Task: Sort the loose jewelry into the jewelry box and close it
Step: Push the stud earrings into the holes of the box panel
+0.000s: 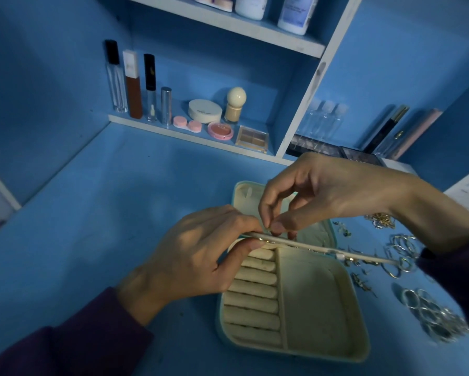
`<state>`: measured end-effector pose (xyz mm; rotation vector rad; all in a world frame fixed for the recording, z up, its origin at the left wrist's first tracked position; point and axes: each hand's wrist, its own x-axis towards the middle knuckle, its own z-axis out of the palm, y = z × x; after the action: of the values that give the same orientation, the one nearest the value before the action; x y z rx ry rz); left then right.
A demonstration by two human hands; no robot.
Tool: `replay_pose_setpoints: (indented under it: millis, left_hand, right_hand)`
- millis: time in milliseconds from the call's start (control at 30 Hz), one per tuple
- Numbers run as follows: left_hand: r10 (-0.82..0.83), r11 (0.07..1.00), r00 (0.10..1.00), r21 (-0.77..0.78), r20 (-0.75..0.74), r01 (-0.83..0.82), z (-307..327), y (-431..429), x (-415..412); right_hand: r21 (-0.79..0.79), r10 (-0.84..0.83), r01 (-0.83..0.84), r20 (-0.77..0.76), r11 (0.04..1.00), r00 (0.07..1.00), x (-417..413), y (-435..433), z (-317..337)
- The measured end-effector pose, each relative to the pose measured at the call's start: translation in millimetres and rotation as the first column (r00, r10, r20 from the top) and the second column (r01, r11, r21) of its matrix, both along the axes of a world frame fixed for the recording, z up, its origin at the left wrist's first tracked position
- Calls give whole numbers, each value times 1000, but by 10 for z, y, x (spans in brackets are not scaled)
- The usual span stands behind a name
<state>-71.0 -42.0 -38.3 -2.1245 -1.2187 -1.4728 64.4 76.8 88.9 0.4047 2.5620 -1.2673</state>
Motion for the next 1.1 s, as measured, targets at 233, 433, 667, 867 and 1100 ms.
replay_pose_setpoints:
  millis: [233, 433, 667, 867, 1100]
  left_hand:
    - [-8, 1000, 1000, 6, -4, 8, -7, -4, -7]
    - [-13, 1000, 1000, 7, -8, 13, -1, -2, -3]
    - [-6, 1000, 1000, 10, -9, 6, -3, -4, -1]
    - [-12, 1000, 1000, 6, -10, 12, -7, -6, -3]
    - [-17, 1000, 1000, 15, -4, 17, -6, 3, 0]
  right_hand:
    - [-11, -3, 3, 21, 1000, 1000, 1, -12, -2]
    - [-54, 2, -1, 14, 999, 1000, 33, 12, 1]
    - [-30, 15, -14, 15, 999, 1000, 15, -10, 18]
    - [-19, 29, -29, 34, 999, 999, -4, -24, 15]
    - [-2, 37, -37, 62, 999, 997, -26, -32, 8]
